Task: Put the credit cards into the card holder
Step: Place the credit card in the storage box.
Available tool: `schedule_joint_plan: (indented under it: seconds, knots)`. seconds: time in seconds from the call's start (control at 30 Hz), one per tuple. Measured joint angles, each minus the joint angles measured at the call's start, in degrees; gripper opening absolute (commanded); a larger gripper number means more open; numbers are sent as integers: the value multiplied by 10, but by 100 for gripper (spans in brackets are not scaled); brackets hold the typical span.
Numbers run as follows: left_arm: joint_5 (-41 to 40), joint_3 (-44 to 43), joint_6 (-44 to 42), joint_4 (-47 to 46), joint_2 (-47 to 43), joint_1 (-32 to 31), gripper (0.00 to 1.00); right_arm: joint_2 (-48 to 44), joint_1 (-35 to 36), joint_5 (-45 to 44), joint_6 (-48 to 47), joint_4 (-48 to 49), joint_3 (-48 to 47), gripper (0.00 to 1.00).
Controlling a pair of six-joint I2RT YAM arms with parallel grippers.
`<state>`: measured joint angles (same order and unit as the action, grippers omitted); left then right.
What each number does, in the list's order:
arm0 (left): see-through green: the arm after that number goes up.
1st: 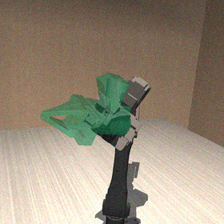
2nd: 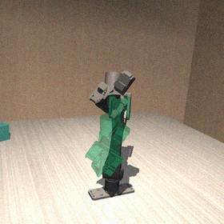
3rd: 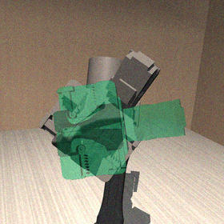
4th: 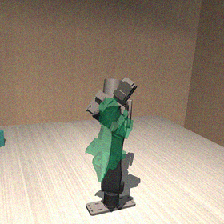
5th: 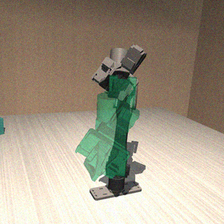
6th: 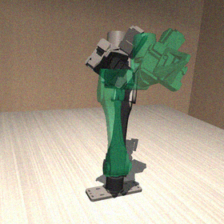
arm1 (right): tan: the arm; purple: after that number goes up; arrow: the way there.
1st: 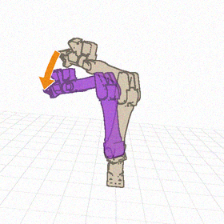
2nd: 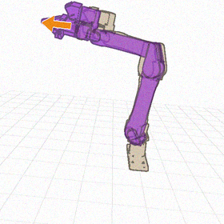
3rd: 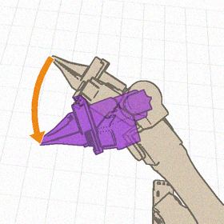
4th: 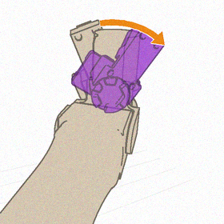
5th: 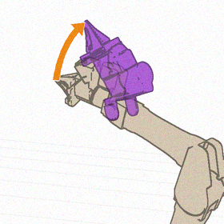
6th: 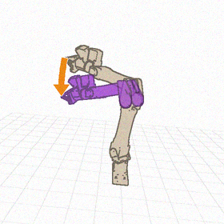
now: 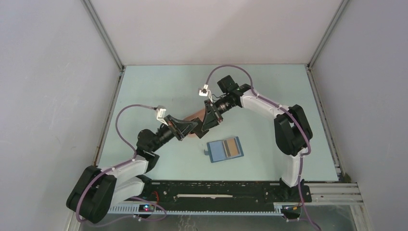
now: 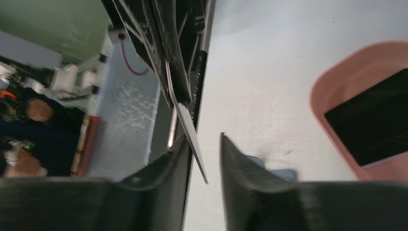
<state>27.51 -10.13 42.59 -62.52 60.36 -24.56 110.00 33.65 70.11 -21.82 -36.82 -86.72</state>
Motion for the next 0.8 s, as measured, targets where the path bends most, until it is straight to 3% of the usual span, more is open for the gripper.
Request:
schedule_joint_plan:
  seconds: [0.07, 0.2, 0.3, 0.6, 0.8]
  knots:
    - [3, 0, 0, -7, 7, 0, 4, 14, 2, 11, -8, -18, -17, 1]
    - [2, 0, 10, -17, 20, 5, 43, 26, 2, 41, -24, -61, -36, 0]
    - [3, 0, 35, -43, 28, 5, 56, 26, 1, 55, -28, -73, -39, 0]
    - [21, 3, 101, -142, 81, 3, 50, 26, -3, 79, 13, -51, -39, 0]
    - [30, 3, 130, -164, 112, -1, 32, 26, -6, 81, 66, -4, -38, 0]
